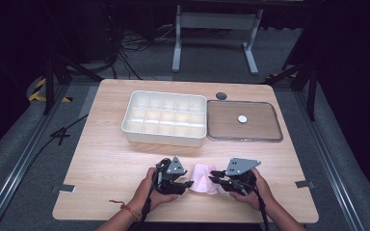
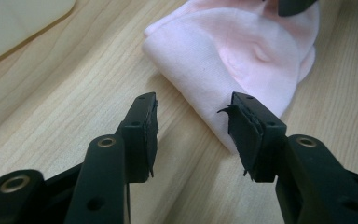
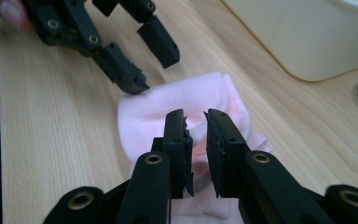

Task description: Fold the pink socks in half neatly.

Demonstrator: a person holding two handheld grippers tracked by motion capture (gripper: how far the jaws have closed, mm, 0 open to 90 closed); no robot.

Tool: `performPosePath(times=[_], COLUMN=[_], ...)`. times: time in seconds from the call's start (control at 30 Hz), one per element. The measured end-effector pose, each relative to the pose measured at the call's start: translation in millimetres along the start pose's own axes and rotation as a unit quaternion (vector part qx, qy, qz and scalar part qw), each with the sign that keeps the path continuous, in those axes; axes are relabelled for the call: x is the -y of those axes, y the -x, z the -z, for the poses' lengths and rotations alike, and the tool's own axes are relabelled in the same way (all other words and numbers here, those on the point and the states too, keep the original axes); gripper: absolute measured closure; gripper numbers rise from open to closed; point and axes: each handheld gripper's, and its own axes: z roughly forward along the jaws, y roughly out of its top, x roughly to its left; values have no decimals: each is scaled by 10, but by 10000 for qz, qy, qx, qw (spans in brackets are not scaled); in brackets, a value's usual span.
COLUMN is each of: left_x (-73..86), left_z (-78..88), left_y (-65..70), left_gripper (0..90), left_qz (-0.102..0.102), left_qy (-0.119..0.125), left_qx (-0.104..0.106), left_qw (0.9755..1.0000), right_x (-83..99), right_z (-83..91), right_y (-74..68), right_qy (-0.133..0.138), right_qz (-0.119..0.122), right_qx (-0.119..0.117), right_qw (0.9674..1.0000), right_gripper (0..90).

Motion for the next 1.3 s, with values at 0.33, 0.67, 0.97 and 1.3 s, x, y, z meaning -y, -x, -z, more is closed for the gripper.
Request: performPosePath(times=[0.33,0.67,0.97,1.3], left_x=[26,42,22,-40], left_z=[-44,-58,-104,-154], left_y=[-10,-28,-12,9], left_gripper=[506,484,480,564], left_qz=[24,75,236,471], left_qy=[-38,-23,103,336], left_qx=[-14,67,226,738], left_qw=[10000,9999,9994,9956], right_x=[-18,163,197,178], right_z=[14,-203,-211,-237], right_y=[-48,61,104,91], right_qy=[242,-495,-414,-412], right_qz=[38,-38,-201,-58], right_qx=[-146,-19,-152,-32], right_qw=[9996,9988,9988,9991], right_gripper=[759,781,807,812])
